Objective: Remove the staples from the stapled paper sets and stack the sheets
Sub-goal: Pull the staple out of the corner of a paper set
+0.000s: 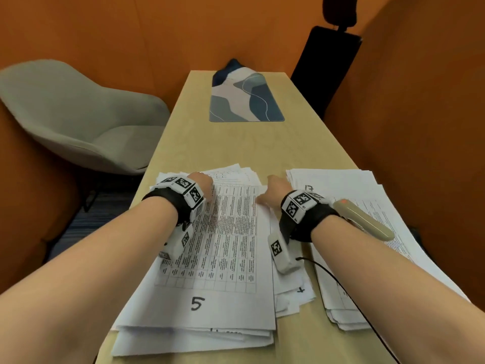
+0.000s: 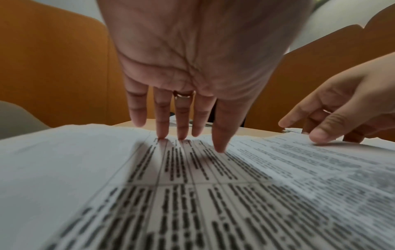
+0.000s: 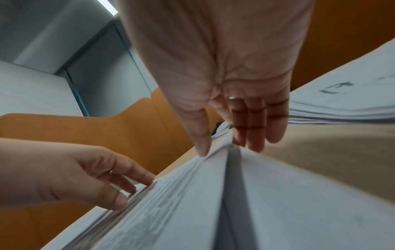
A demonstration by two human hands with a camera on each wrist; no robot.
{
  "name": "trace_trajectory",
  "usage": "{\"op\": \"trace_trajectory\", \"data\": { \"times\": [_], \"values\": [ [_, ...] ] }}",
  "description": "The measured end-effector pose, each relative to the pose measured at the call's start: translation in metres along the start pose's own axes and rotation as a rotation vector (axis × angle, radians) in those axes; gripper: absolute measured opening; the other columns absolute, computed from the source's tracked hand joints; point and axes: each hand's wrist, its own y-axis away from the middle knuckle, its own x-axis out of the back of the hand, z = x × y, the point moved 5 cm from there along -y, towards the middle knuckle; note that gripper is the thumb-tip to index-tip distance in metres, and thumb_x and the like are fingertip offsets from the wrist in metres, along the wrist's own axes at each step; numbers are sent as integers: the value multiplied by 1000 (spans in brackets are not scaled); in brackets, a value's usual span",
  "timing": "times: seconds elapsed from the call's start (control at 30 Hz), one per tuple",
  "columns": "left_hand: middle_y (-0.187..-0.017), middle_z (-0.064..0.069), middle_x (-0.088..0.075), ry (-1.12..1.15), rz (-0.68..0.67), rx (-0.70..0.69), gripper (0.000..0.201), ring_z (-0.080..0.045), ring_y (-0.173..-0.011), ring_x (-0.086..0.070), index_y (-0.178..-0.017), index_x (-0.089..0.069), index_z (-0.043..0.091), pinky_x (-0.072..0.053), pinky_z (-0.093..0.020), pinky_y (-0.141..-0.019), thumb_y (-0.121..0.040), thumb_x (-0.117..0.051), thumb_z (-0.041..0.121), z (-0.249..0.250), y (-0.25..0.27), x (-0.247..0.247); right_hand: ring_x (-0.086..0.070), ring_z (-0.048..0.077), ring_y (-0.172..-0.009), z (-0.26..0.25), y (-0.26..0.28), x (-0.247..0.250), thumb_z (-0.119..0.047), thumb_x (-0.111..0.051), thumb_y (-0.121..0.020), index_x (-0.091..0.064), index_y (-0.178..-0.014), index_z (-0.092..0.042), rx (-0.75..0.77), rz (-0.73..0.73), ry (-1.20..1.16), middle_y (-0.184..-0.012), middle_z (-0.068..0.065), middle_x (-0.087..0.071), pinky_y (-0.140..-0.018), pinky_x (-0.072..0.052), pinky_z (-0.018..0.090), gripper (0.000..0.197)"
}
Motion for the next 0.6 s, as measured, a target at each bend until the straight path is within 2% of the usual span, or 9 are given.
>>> {"op": "trace_trajectory", "data": {
  "times": [0.03, 0.1, 0.2, 0.27, 0.3, 0.37, 0.47, 0.53, 0.6],
  "values": [
    [-116, -9, -60, 13, 3, -24, 33, -21, -91, -53, -123, -54, 6, -47, -29, -80, -93, -49, 21, 0, -4, -2, -50, 29, -120, 2, -4, 2, -17, -61, -89, -43, -130, 3, -16, 39, -29, -131, 17, -52, -93, -42, 31, 48],
    [-135, -9, -50, 45, 25, -75, 57, -24, -118, -49, -139, -39, 11, -41, -33, -97, -89, -59, 30, 2, -10, -3, -52, 28, -117, 4, -11, 6, -11, -65, -85, -50, -125, 0, -23, 113, -93, -125, 14, -55, -91, -43, 29, 43],
    [-140, -9, -42, 45, 35, -136, 72, -25, -127, -42, -143, -33, 15, -35, -32, -102, -83, -66, 35, 6, -17, -3, -56, 20, -89, 5, -16, 13, -1, -68, -79, -67, -99, -3, 13, 184, -231, -91, 6, -61, -71, -40, 22, 21],
    [-138, -8, -43, 66, 39, -142, 72, -24, -125, -43, -142, -36, 16, -37, -31, -100, -81, -69, 35, 6, -18, -2, -52, 14, -71, 3, -16, 16, 0, -68, -78, -69, -83, -4, 57, 180, -294, -72, -2, -56, -68, -39, 23, 7],
    [-136, -8, -45, 77, 46, -143, 71, -23, -123, -45, -140, -38, 17, -38, -30, -97, -80, -70, 35, 5, -17, -1, -51, 13, -66, 2, -15, 17, 0, -68, -79, -67, -75, -7, 76, 170, -332, -67, -3, -54, -68, -42, 26, 8],
    [-129, -5, -49, 96, 71, -140, 64, -22, -118, -48, -135, -44, 18, -40, -30, -92, -79, -70, 37, 2, -13, 2, -56, 18, -66, 3, -14, 18, 1, -65, -81, -57, -64, -14, 101, 150, -434, -65, -1, -55, -70, -52, 34, 24],
    [-110, 3, -54, 252, 150, -143, 40, -18, -104, -52, -112, -54, 21, -39, -27, -84, -79, -70, 36, -11, -9, 9, -56, 24, -69, 4, -7, 20, 0, -60, -85, -51, -64, -16, 142, 144, -557, -66, 2, -52, -72, -54, 42, 28],
    [-91, 6, -55, 425, 185, -160, 24, -16, -90, -53, -93, -53, 20, -39, -24, -72, -80, -70, 31, -20, -4, 13, -54, 23, -70, 4, -4, 22, -5, -58, -88, -49, -67, -18, 154, 158, -582, -68, 2, -50, -70, -51, 42, 27],
    [-74, 8, -51, 580, 187, -181, 19, -12, -73, -50, -81, -50, 20, -35, -20, -58, -82, -69, 25, -24, 5, 16, -52, 24, -76, 3, -1, 24, -8, -55, -90, -48, -69, -20, 153, 175, -604, -71, 2, -50, -68, -46, 39, 25]
  ]
}}
